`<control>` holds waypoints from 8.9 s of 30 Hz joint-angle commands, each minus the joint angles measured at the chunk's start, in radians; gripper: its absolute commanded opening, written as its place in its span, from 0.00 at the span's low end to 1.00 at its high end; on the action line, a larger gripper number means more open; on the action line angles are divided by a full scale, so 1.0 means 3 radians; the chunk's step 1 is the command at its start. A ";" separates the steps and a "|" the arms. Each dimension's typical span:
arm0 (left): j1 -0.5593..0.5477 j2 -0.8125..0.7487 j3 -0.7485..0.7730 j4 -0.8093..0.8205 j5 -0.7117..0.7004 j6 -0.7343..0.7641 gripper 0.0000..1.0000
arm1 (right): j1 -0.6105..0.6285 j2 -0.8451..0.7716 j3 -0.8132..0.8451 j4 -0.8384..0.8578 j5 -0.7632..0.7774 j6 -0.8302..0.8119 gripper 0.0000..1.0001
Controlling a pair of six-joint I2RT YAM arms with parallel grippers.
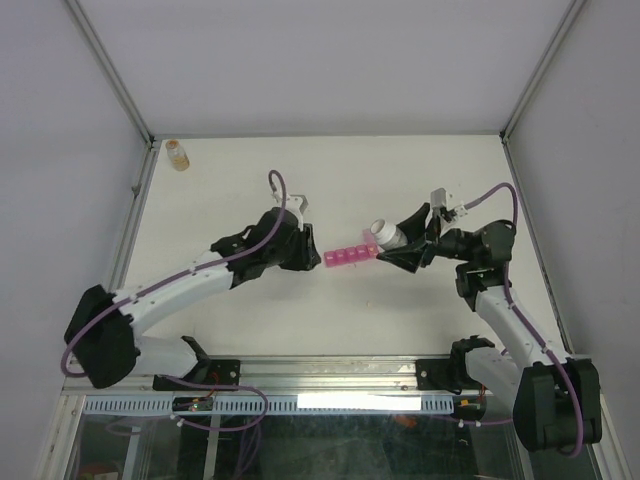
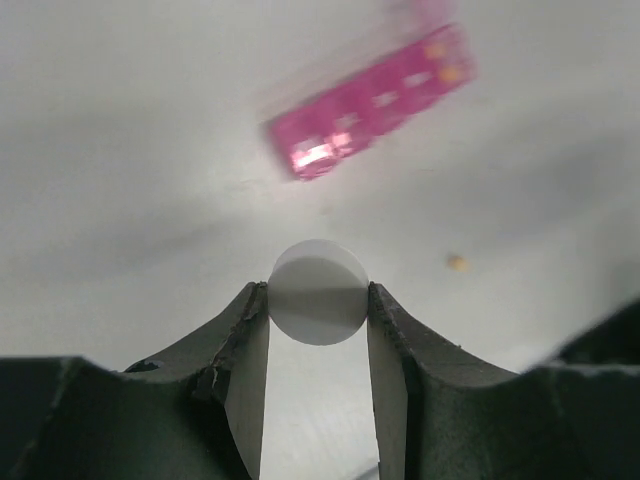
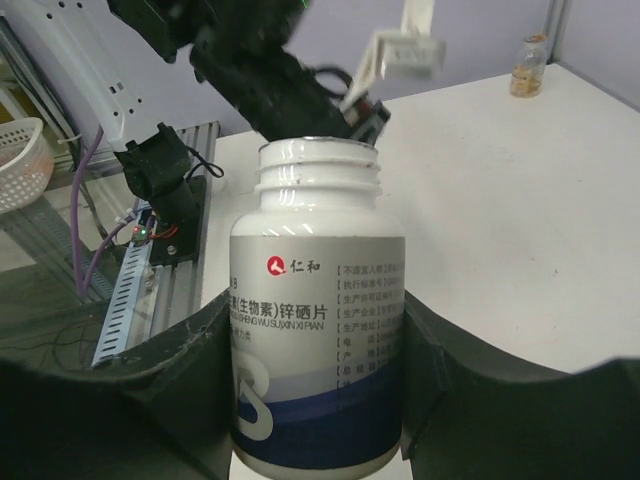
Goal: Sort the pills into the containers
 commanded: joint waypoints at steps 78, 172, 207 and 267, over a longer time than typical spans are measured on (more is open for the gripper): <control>0.0196 -0.0423 -0.0218 0.2773 0.2534 -0.1013 0.25 | 0.0576 0.0026 0.1183 -0.3686 0.0337 -0.2753 0.00; -0.0186 -0.0936 -0.0731 0.2904 0.2468 0.1608 0.99 | 0.0538 0.0149 0.1116 -0.3578 -0.0370 -0.2570 0.00; -0.0620 -0.1145 -0.0225 0.2091 0.0082 -0.0725 0.78 | 0.0442 0.0200 0.1120 -0.3665 -0.0306 -0.2689 0.00; -0.1015 -0.0739 0.0127 0.1460 -0.0032 -0.0660 0.50 | 0.0421 0.0165 0.1115 -0.3659 -0.0347 -0.2671 0.00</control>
